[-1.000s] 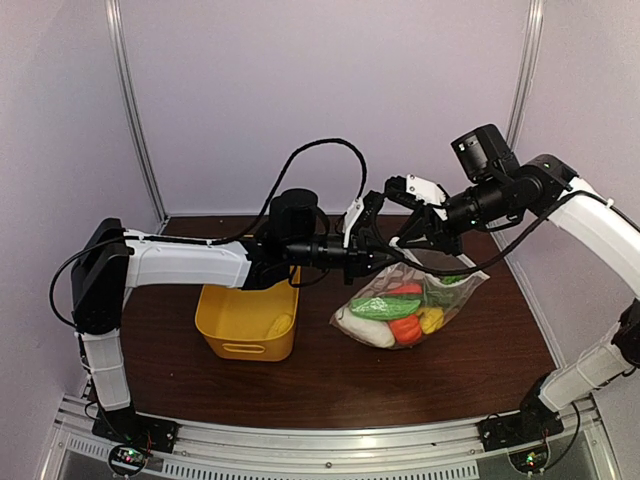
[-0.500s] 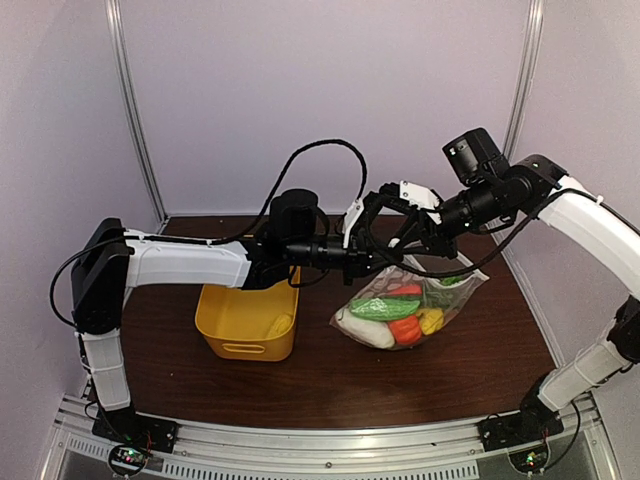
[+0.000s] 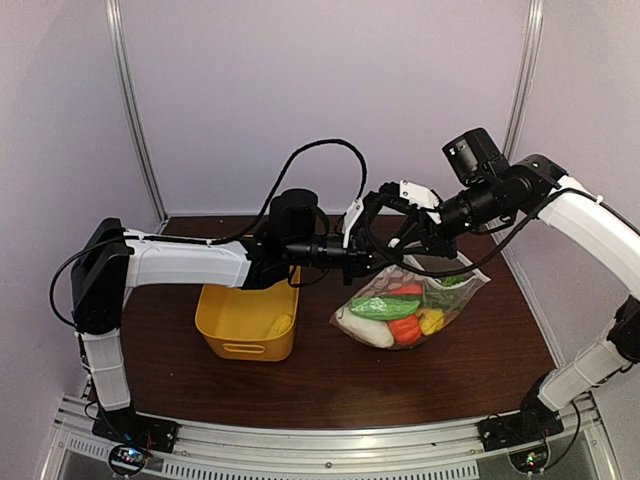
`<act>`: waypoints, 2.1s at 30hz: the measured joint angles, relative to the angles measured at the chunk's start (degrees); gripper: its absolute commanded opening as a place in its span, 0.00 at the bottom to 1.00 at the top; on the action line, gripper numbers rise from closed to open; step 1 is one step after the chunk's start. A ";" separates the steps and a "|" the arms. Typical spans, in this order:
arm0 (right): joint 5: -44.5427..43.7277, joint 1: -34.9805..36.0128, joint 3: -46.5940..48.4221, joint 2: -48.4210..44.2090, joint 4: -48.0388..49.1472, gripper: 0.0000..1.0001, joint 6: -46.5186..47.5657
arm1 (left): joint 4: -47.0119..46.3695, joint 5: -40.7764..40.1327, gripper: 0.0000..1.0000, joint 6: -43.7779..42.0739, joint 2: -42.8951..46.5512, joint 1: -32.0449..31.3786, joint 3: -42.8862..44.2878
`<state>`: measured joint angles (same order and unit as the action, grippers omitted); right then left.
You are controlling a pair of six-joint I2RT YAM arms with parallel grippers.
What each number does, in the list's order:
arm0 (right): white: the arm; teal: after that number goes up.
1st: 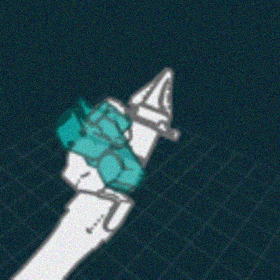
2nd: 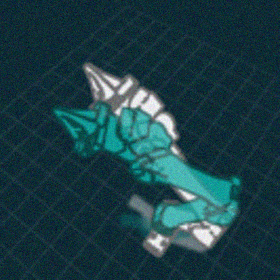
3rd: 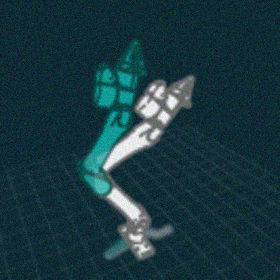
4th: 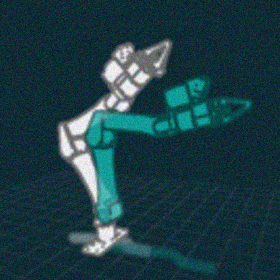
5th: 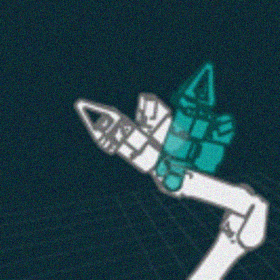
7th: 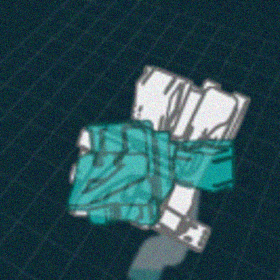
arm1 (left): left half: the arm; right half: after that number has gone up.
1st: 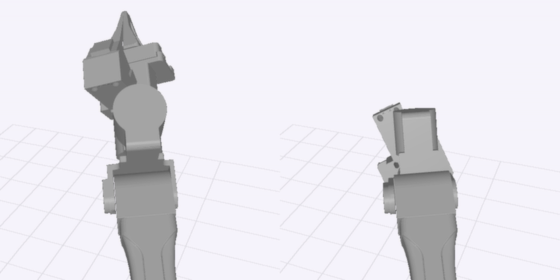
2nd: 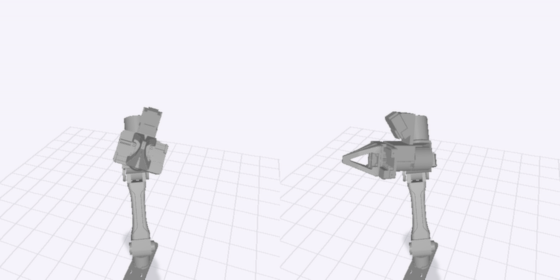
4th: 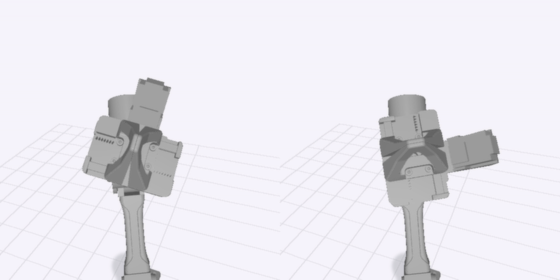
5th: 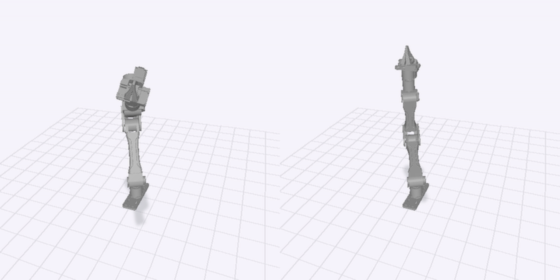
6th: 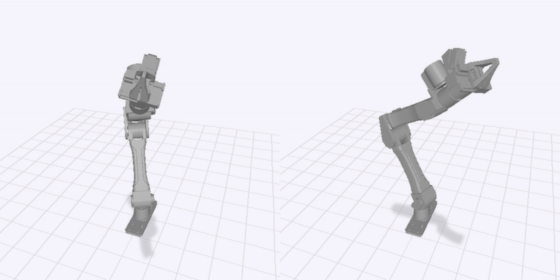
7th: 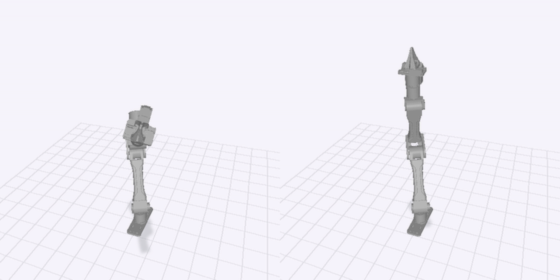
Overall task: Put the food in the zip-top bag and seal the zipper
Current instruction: Hold the zipper from the zipper food storage bag, then hold the zipper food storage bag at the center of the board.
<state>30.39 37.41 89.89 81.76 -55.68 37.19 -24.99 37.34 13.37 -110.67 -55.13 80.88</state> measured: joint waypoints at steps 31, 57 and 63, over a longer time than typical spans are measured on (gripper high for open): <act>0.61 -0.76 0.92 0.02 -0.37 0.00 -0.15 | -2.05 -0.26 0.00 0.04 0.31 0.02 -1.57; 1.03 -1.33 2.40 1.79 -3.02 0.00 -0.07 | 1.14 0.42 0.01 -0.52 0.55 0.55 -0.28; 1.03 -1.33 2.86 1.84 -3.15 0.00 0.13 | 1.53 0.79 0.00 -0.63 0.55 0.92 0.13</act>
<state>31.42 36.07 92.75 83.59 -58.83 37.32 -23.46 38.13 12.73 -110.13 -54.22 81.01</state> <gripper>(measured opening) 0.048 0.011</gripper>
